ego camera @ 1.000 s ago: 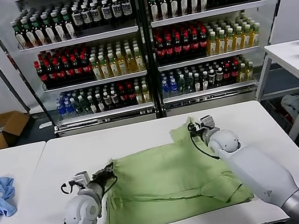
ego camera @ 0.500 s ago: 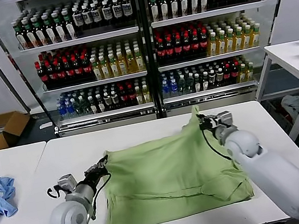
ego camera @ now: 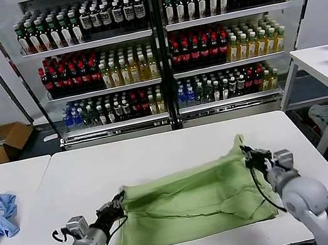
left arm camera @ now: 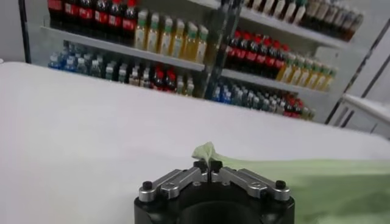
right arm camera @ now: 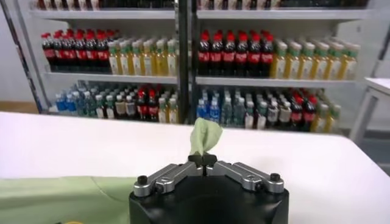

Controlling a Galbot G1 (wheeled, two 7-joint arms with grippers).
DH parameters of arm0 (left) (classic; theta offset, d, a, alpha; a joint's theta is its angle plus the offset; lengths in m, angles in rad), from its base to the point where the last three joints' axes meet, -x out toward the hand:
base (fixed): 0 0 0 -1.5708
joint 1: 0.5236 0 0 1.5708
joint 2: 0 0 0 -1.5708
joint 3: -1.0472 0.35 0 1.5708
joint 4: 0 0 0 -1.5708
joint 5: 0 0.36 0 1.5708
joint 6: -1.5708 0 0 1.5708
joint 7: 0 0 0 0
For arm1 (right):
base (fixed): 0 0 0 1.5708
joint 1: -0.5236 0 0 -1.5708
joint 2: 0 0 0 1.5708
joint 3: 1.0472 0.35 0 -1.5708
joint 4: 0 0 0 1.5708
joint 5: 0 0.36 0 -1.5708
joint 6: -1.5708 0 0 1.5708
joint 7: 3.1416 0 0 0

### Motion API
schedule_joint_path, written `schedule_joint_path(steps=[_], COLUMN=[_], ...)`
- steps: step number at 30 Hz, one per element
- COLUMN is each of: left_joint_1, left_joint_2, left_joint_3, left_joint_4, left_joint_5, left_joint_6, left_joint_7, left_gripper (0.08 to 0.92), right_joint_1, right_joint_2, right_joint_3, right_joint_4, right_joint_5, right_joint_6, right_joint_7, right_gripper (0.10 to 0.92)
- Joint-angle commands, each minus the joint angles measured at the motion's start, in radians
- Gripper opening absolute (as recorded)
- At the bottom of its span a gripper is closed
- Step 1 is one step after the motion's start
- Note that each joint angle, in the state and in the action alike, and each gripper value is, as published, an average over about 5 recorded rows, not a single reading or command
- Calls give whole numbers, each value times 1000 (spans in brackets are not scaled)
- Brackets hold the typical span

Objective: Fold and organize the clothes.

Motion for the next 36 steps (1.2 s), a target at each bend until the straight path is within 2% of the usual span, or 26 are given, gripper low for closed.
schedule_joint_path(steps=[1, 7, 12, 16, 20, 26, 31, 33, 36], left_joint_1=[74, 80, 106, 141, 157, 134, 144, 153, 161], left_joint_2=[0, -18, -79, -153, -207, -241, -244, -243, -238], left_joint_3=[-4, 4, 10, 22, 52, 75, 79, 78, 69], left_joint_4=[-26, -27, -58, -68, -22, 57, 62, 61, 59], left_joint_5=[138, 224, 361, 472, 552, 580, 574, 569, 541], left_joint_6=[10, 2, -40, -77, -88, -64, -56, -54, -48], left_joint_7=[2, 5, -30, -92, -109, -108, -84, -71, -47], left_gripper=[86, 86, 118, 220, 342, 515, 652, 683, 639], right_joint_1=[-243, -242, -241, -242, -237, -220, -211, -209, -203], right_joint_2=[4, 25, 36, 34, 30, 25, 20, 17, 15], right_joint_3=[120, 98, 90, 93, 94, 79, 74, 74, 73], right_joint_4=[150, 144, 149, 150, 144, 133, 126, 124, 122], right_joint_5=[-13, -59, -91, -102, -105, -107, -105, -104, -101], right_joint_6=[-47, -63, -60, -52, -49, -48, -47, -47, -46], right_joint_7=[35, 35, 23, 20, 20, 21, 20, 19, 20], right_gripper=[106, 109, 206, 319, 440, 613, 750, 792, 816])
